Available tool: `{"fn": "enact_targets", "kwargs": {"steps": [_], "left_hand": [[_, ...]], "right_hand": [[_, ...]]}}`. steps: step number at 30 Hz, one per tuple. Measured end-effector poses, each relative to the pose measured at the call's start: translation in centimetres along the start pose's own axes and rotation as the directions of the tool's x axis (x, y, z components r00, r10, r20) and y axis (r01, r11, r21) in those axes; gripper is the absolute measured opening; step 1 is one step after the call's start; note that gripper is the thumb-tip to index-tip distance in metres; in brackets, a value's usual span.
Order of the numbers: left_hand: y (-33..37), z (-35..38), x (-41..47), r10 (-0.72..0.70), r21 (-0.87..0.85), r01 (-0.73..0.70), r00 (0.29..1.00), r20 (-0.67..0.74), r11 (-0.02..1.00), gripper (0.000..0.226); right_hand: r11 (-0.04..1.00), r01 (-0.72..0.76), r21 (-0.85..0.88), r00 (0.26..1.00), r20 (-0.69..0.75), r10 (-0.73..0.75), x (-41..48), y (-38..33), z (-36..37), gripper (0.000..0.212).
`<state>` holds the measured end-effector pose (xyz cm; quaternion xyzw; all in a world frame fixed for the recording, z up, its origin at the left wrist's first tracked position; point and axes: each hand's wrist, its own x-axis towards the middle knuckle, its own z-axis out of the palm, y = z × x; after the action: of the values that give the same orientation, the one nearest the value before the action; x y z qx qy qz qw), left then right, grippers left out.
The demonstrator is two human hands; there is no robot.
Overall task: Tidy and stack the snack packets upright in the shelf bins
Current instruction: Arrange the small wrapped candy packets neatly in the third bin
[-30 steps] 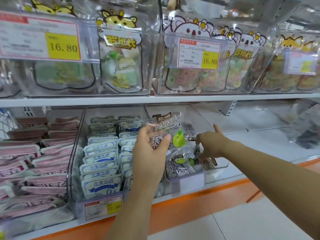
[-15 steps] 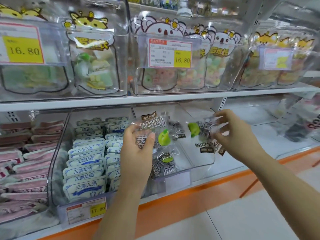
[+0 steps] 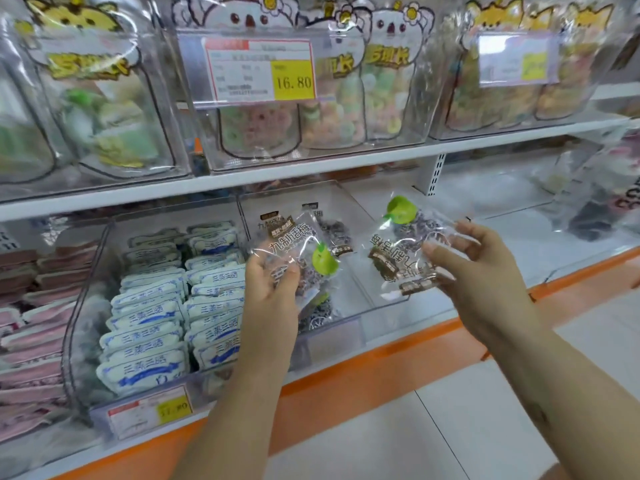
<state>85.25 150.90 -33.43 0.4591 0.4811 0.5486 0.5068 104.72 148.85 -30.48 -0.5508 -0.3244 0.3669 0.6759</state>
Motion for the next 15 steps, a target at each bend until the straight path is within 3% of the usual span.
{"fn": "enact_targets", "kwargs": {"steps": [2,6,11,15], "left_hand": [[-0.3,0.9,-0.3,-0.03,-0.041,0.033,0.998,0.06,0.999,0.028],[-0.8,2.3,-0.6,0.014,0.039,-0.017,0.997,0.073,0.999,0.081],[-1.5,2.4,0.0,0.049,0.109,-0.051,0.999,0.021,0.993,0.07],[-1.7,2.5,0.2,0.041,0.13,-0.039,0.999,-0.01,0.991,0.064]], "right_hand": [[0.993,-0.07,0.098,0.997,-0.01,0.071,-0.7,0.8,1.2,0.033],[0.988,-0.102,0.112,0.995,0.03,0.099,-1.5,2.2,3.0,0.032],[0.981,-0.18,0.073,0.976,0.139,0.169,-1.3,2.5,3.2,0.037],[0.984,-0.162,-0.069,0.947,0.27,0.175,-1.7,2.3,3.2,0.022]]}}
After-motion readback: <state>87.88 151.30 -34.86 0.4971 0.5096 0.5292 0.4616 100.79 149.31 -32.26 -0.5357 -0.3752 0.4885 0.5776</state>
